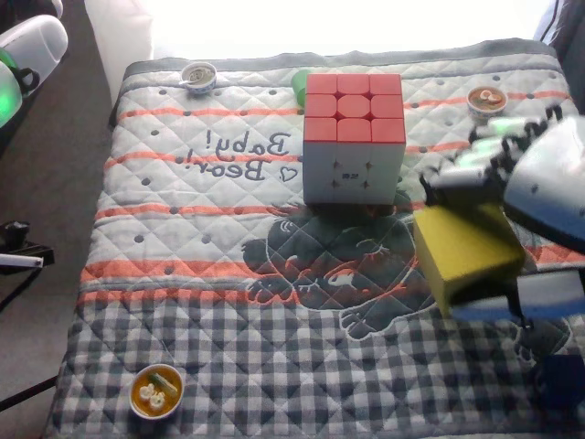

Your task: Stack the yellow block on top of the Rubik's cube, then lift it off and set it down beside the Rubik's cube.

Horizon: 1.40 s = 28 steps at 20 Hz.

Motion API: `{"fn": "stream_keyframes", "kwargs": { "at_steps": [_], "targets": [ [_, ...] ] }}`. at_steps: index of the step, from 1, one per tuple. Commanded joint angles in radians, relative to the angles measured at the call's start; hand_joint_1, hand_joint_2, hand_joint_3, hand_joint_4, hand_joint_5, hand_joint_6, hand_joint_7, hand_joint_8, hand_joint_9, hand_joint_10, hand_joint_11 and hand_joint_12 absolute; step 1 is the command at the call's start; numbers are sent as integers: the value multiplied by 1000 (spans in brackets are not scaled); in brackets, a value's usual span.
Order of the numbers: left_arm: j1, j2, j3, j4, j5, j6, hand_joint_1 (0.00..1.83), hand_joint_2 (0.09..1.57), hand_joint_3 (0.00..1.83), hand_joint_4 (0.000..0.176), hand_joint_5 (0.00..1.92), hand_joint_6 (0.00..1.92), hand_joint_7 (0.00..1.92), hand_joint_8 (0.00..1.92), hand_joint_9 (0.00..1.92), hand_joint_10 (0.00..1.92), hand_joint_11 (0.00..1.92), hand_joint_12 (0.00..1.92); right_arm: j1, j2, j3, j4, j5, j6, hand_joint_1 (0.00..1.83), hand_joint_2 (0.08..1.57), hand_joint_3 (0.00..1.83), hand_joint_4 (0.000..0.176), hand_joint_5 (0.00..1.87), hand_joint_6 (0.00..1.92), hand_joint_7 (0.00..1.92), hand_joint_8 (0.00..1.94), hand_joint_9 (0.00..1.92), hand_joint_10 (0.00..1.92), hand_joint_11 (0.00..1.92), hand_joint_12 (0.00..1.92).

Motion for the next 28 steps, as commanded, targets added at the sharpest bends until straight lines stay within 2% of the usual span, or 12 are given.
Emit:
{"fn": "stream_keyframes", "kwargs": {
  "at_steps": [1, 3, 9, 10, 11, 15, 19, 21, 22, 23, 25, 28],
  "targets": [
    [-5, 4, -1, 27, 131, -11, 860, 1387, 0, 0, 514, 1671, 383, 721, 209, 1150, 112, 1768, 1, -9, 3, 12, 107, 4, 1364, 1167, 0, 0, 791, 1161, 972, 1090, 751, 1467, 485, 1835],
    [-5, 2, 0, 26, 131, -11, 871, 1377, 0, 0, 529, 1650, 387, 806, 178, 1189, 17, 1792, -23, -31, 15, 31, 84, 4, 1269, 1149, 0, 0, 890, 1004, 967, 1212, 695, 1521, 434, 1903],
    [-5, 1, 0, 24, 132, -11, 852, 1367, 1, 18, 539, 1635, 397, 596, 140, 1022, 0, 1680, -41, -50, 24, 47, 49, 4, 1149, 1165, 1, 0, 853, 1152, 732, 1237, 617, 1495, 466, 1844],
    [-4, 1, 0, 23, 132, -11, 862, 1372, 0, 0, 535, 1641, 412, 619, 145, 1066, 0, 1720, -41, -50, 24, 49, 49, 4, 1024, 958, 0, 0, 522, 731, 530, 1100, 402, 1447, 232, 1820],
    [-3, 1, 0, 22, 132, -11, 872, 1369, 0, 0, 539, 1636, 396, 649, 127, 1097, 0, 1730, -41, -50, 24, 49, 49, 4, 941, 913, 0, 0, 409, 702, 357, 1261, 289, 1555, 169, 1840],
    [-1, 1, 0, 21, 134, -11, 866, 1362, 0, 7, 549, 1622, 346, 776, 110, 1172, 0, 1779, -40, -40, 17, 50, 50, 4, 716, 808, 0, 0, 12, 1161, 25, 1520, 32, 1687, 41, 1853],
    [3, 2, -5, 23, 142, -11, 839, 1361, 1, 50, 549, 1622, 321, 810, 92, 1175, 0, 1783, -40, -10, 0, 50, 76, 4, 667, 770, 0, 0, 0, 1172, 0, 1488, 0, 1637, 0, 1913],
    [9, 3, -8, 31, 148, -13, 826, 1372, 3, 44, 530, 1649, 368, 790, 145, 1157, 0, 1747, -27, 1, 2, 59, 102, 2, 622, 830, 0, 0, 0, 1183, 0, 1632, 0, 1809, 0, 1919],
    [9, 3, -9, 37, 148, -16, 806, 1374, 1, 70, 527, 1653, 404, 749, 195, 1115, 0, 1712, -16, 10, 5, 73, 123, -8, 563, 862, 0, 0, 0, 1192, 0, 1616, 0, 1794, 0, 1921],
    [9, 2, -9, 40, 147, -18, 701, 1353, 0, 0, 410, 1080, 450, 640, 253, 978, 0, 1602, -6, 17, 6, 84, 144, -21, 552, 883, 0, 0, 52, 1218, 0, 1574, 0, 1746, 2, 1921],
    [11, 2, -12, 50, 144, -19, 620, 1348, 0, 0, 490, 566, 537, 472, 360, 820, 70, 1560, 33, 34, 3, 98, 205, -66, 579, 956, 18, 0, 285, 1151, 140, 1477, 60, 1550, 0, 1812],
    [18, 4, -15, 67, 134, -19, 449, 1361, 3, 0, 538, 291, 602, 248, 448, 567, 75, 1522, 114, 36, -1, 111, 227, -184, 554, 1088, 49, 0, 456, 1073, 321, 1116, 158, 1194, 0, 1519]
  ]
}}
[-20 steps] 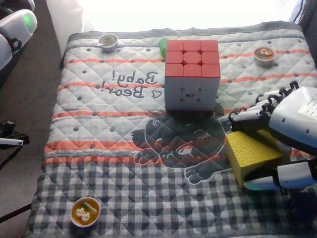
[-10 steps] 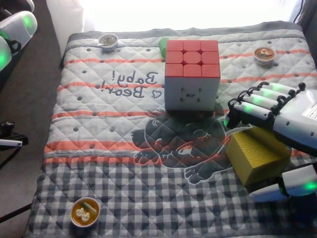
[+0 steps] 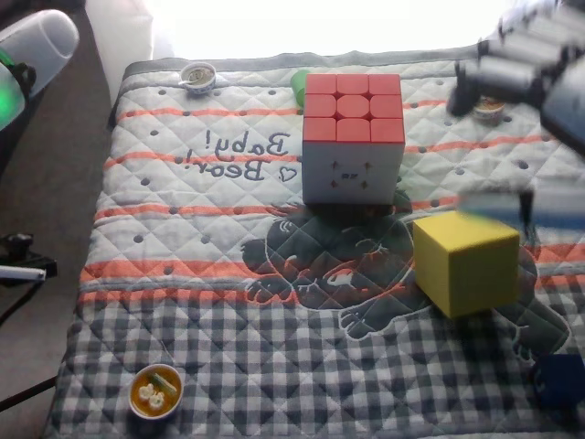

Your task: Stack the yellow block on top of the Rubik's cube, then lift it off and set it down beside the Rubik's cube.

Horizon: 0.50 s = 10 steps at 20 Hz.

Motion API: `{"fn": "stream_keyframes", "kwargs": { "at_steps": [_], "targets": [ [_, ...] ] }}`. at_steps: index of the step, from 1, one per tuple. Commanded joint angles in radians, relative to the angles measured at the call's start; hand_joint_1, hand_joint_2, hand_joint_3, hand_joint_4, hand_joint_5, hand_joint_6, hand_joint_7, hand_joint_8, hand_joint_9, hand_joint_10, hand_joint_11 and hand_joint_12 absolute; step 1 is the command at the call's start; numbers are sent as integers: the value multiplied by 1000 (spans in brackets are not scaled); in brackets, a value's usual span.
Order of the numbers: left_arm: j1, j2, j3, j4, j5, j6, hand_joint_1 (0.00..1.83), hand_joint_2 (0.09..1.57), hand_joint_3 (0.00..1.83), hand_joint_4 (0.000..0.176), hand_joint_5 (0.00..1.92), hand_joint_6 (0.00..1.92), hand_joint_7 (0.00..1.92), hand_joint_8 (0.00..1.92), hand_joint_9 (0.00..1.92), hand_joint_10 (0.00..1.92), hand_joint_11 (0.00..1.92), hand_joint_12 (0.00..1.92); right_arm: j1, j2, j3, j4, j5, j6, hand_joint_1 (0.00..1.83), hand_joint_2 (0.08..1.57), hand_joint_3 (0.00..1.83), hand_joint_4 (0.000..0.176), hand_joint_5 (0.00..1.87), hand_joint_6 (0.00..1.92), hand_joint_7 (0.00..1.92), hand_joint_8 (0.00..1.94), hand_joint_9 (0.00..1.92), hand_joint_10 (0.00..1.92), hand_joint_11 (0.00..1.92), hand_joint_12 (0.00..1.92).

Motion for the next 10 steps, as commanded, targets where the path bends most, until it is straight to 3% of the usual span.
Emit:
{"fn": "stream_keyframes", "kwargs": {
  "at_steps": [1, 2, 3, 4, 5, 6, 7, 8, 10],
  "targets": [
    [-8, 4, -1, 34, 115, -10, 416, 1362, 0, 0, 561, 263, 626, 255, 457, 611, 80, 1528, 15, -10, 5, -1, 119, -12, 542, 1117, 36, 0, 486, 974, 361, 864, 183, 989, 0, 1391],
    [-11, 3, 0, 42, 106, -10, 456, 1356, 1, 0, 590, 221, 647, 233, 440, 624, 15, 1533, 30, -19, 19, 13, 119, -21, 531, 1125, 14, 0, 533, 796, 436, 539, 226, 687, 0, 1171],
    [-16, 2, 2, 53, 99, -10, 563, 1353, 1, 0, 615, 169, 656, 206, 416, 659, 8, 1530, 42, -28, 35, 28, 119, -23, 514, 1098, 1, 0, 720, 638, 680, 368, 452, 607, 0, 1280],
    [-20, 0, 3, 63, 92, -9, 614, 1381, 2, 0, 623, 137, 668, 198, 399, 697, 1, 1513, 49, -36, 50, 42, 119, -23, 481, 1114, 2, 0, 718, 610, 708, 302, 453, 706, 0, 1493],
    [-24, 0, 3, 69, 88, -8, 550, 1351, 0, 0, 626, 115, 658, 167, 382, 675, 0, 1489, 53, -39, 59, 53, 120, -23, 530, 1136, 4, 0, 682, 733, 728, 457, 512, 935, 186, 1619],
    [-30, 0, 2, 75, 84, -3, 512, 1354, 0, 0, 618, 95, 650, 136, 383, 632, 0, 1467, 56, -39, 63, 65, 120, -28, 553, 1140, 1, 0, 607, 785, 641, 613, 451, 1085, 210, 1673],
    [-38, -1, -2, 78, 78, 17, 469, 1340, 0, 0, 603, 65, 638, 94, 392, 567, 0, 1434, 57, -39, 62, 80, 120, -52, 699, 1069, 0, 0, 560, 717, 516, 800, 374, 1193, 204, 1731],
    [-46, -1, -8, 78, 71, 50, 441, 1252, 0, 0, 578, 33, 611, 54, 395, 485, 0, 1375, 58, -39, 54, 99, 120, -108, 781, 1017, 0, 0, 482, 689, 427, 629, 249, 1005, 40, 1664],
    [-65, -3, -22, 79, 55, 118, 444, 1136, 0, 0, 493, 1, 501, 8, 333, 373, 0, 1425, 59, -39, 38, 128, 119, -220, 842, 977, 0, 0, 474, 575, 477, 383, 267, 762, 1, 1533]
  ]
}}
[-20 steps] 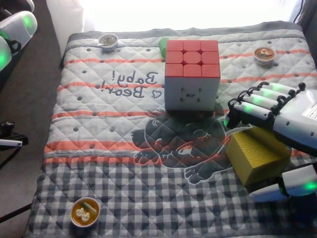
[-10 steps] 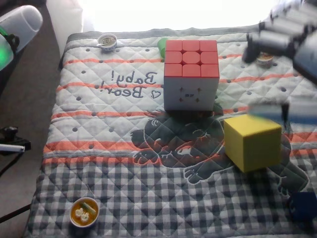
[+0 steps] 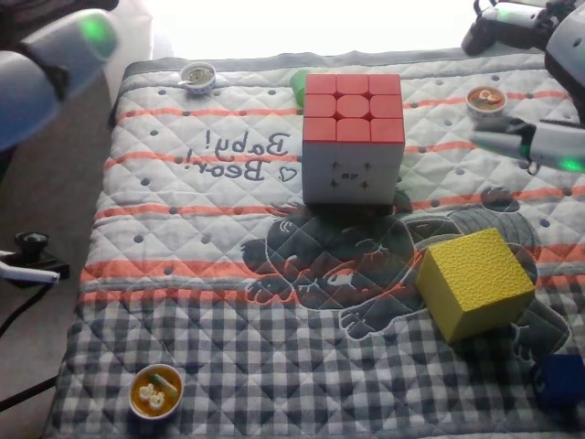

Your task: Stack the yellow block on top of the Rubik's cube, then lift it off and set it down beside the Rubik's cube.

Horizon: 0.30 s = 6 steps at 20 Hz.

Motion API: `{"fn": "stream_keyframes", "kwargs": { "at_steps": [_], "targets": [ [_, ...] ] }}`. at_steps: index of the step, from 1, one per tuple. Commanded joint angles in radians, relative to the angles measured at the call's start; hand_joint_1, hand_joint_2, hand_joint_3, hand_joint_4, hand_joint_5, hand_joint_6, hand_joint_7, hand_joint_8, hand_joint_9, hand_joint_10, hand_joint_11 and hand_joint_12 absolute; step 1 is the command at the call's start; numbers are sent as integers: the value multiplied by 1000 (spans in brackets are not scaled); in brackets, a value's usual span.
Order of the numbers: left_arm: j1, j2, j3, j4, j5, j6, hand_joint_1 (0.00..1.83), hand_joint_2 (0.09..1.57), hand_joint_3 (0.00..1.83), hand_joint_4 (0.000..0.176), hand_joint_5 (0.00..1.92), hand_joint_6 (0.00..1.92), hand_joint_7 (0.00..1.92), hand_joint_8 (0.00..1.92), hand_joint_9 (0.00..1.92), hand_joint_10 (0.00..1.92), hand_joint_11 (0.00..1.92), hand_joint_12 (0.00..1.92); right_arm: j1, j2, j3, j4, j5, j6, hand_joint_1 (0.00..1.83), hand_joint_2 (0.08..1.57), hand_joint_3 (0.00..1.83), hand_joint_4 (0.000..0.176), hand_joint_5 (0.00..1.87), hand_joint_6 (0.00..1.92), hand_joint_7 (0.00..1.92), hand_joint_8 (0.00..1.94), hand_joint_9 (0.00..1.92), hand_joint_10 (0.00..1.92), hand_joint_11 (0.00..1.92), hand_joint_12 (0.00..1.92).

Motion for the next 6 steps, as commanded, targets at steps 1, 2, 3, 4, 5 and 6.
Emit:
{"fn": "stream_keyframes", "kwargs": {
  "at_steps": [1, 2, 3, 4, 5, 6],
  "targets": [
    [-18, -3, 0, 29, 99, 10, 397, 1147, 0, 0, 465, 0, 412, 1, 293, 329, 0, 1418, 15, 0, -4, -15, 121, -25, 825, 979, 0, 0, 471, 548, 493, 429, 273, 848, 0, 1550],
    [-25, -5, 0, 30, 88, 22, 455, 1160, 2, 0, 460, 0, 384, 0, 249, 285, 0, 1380, 15, -2, -4, -12, 120, -36, 844, 980, 0, 0, 457, 507, 457, 464, 207, 939, 0, 1587],
    [-34, -6, 0, 30, 78, 44, 440, 1171, 5, 0, 463, 1, 391, 5, 247, 273, 0, 1375, 15, -4, -7, -6, 118, -56, 841, 991, 1, 0, 473, 464, 437, 500, 187, 940, 0, 1575],
    [-46, -9, -4, 23, 63, 85, 369, 1172, 2, 0, 465, 1, 408, 8, 252, 234, 0, 1283, 15, -4, -14, 5, 118, -95, 859, 972, 0, 0, 529, 395, 447, 581, 197, 973, 0, 1584],
    [-58, -14, -7, 17, 45, 130, 293, 1201, 4, 0, 467, 1, 438, 11, 282, 196, 0, 1216, 17, -4, -40, 33, 119, -213, 825, 968, 0, 0, 570, 318, 429, 664, 220, 1007, 0, 1580],
    [-62, -16, -7, 15, 38, 142, 247, 1207, 0, 0, 468, 0, 450, 6, 315, 150, 0, 1216, 19, -4, -47, 38, 119, -252, 817, 964, 0, 0, 600, 238, 403, 709, 220, 1030, 0, 1563]
  ]
}}
